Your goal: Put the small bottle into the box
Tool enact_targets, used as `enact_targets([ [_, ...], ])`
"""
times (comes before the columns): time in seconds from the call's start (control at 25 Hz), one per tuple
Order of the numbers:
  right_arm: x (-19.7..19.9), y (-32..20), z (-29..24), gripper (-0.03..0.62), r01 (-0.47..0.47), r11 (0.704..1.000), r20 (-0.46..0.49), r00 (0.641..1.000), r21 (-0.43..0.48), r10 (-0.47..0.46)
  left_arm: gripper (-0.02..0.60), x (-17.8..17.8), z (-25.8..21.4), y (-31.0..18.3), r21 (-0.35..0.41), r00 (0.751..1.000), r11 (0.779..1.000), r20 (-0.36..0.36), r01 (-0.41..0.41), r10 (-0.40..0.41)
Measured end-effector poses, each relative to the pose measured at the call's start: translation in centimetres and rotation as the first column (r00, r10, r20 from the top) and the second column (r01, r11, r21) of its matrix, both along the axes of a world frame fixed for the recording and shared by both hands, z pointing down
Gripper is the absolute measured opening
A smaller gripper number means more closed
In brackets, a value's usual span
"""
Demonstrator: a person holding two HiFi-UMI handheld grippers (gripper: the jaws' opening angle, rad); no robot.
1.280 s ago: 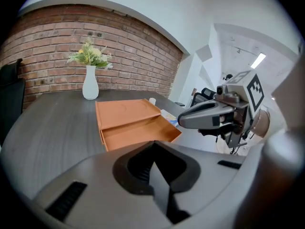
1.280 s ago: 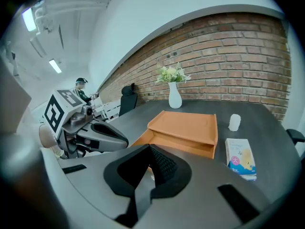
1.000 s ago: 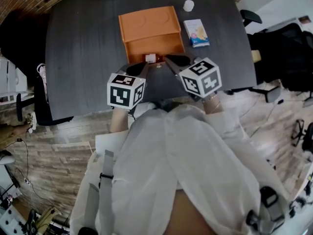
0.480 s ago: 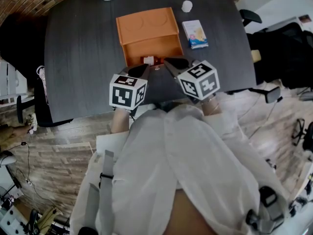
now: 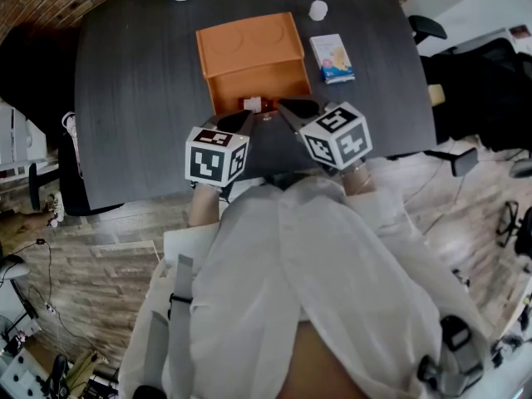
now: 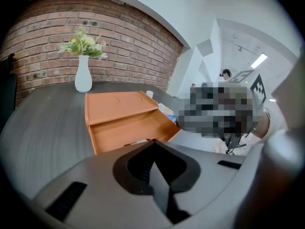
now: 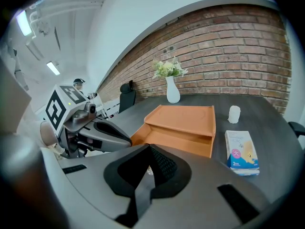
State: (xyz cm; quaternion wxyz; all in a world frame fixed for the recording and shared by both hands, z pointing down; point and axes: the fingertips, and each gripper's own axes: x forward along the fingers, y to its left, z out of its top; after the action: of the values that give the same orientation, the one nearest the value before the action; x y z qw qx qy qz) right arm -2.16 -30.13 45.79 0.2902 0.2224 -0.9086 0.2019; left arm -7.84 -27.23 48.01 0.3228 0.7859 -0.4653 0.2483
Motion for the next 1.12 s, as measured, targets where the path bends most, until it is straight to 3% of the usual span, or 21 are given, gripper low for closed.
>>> enact_targets([
  [1.12, -0.3, 0.4, 1.3, 0.003, 0.045, 0.998, -0.027, 0.999, -0.043, -0.046, 0.005, 0.5, 0.4, 0.1, -0.019, 1.000, 1.000, 0.007, -0.014, 0.015],
])
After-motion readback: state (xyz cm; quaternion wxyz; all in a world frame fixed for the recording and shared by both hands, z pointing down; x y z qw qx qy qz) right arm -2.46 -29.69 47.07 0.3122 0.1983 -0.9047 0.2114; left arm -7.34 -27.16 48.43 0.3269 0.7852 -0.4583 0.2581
